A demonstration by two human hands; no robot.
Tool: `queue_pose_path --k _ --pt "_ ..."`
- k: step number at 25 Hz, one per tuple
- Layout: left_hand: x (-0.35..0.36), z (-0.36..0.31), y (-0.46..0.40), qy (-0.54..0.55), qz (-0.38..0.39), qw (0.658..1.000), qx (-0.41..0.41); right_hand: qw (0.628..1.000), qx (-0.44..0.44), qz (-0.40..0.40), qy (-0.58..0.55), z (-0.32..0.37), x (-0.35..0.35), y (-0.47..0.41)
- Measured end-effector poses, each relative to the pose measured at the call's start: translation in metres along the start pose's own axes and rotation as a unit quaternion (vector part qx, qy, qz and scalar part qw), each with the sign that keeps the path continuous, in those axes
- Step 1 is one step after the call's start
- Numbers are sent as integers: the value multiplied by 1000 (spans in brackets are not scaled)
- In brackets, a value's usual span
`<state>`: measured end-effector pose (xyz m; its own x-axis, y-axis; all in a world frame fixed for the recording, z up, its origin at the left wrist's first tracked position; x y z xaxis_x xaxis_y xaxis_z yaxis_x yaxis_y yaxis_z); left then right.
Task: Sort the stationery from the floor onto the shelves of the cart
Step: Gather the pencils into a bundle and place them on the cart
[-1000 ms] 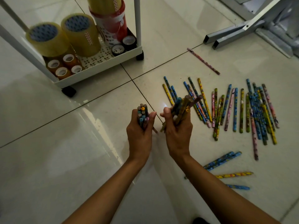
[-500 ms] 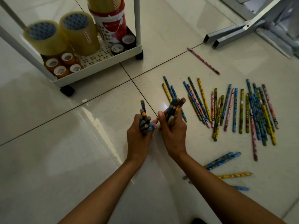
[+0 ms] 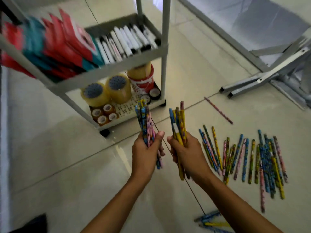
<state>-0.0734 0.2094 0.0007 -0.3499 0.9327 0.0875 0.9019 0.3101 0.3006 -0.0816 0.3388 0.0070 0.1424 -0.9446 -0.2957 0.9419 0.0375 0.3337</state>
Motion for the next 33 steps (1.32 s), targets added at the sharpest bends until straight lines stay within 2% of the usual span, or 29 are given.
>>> queue_pose_path --k 7,13,17,20,25,30,33 --pt "20 -184 16 47 -36 998 -22 996 49 68 -10 180 -44 14" --pt "32 -316 22 46 -41 998 30 996 -26 82 -8 320 -72 15" --pt "30 -393 22 41 -48 997 55 996 -43 78 -1 400 -79 16" --pt "16 -446 -10 -18 -69 995 64 995 -48 85 35 457 -72 -6" --pt "-9 -473 -92 -89 -128 987 32 984 -76 68 147 514 -36 -85" --pt "-19 -457 -141 -147 -185 971 -22 956 -99 18 275 510 -4 -143" --pt "-18 -447 -150 -179 -182 965 -61 934 -96 2 344 497 4 -152"
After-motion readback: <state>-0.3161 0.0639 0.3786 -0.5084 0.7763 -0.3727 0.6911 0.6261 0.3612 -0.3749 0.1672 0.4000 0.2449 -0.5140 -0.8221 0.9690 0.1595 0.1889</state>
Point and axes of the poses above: each hand's wrist, its own y-axis away from the middle knuckle, its own x-axis out of the palm, z = x × y, the point moved 4 cm from there along -y, towards the middle knuckle, and after that the axes turned 10 degrees about y, right-handed, at the moved point
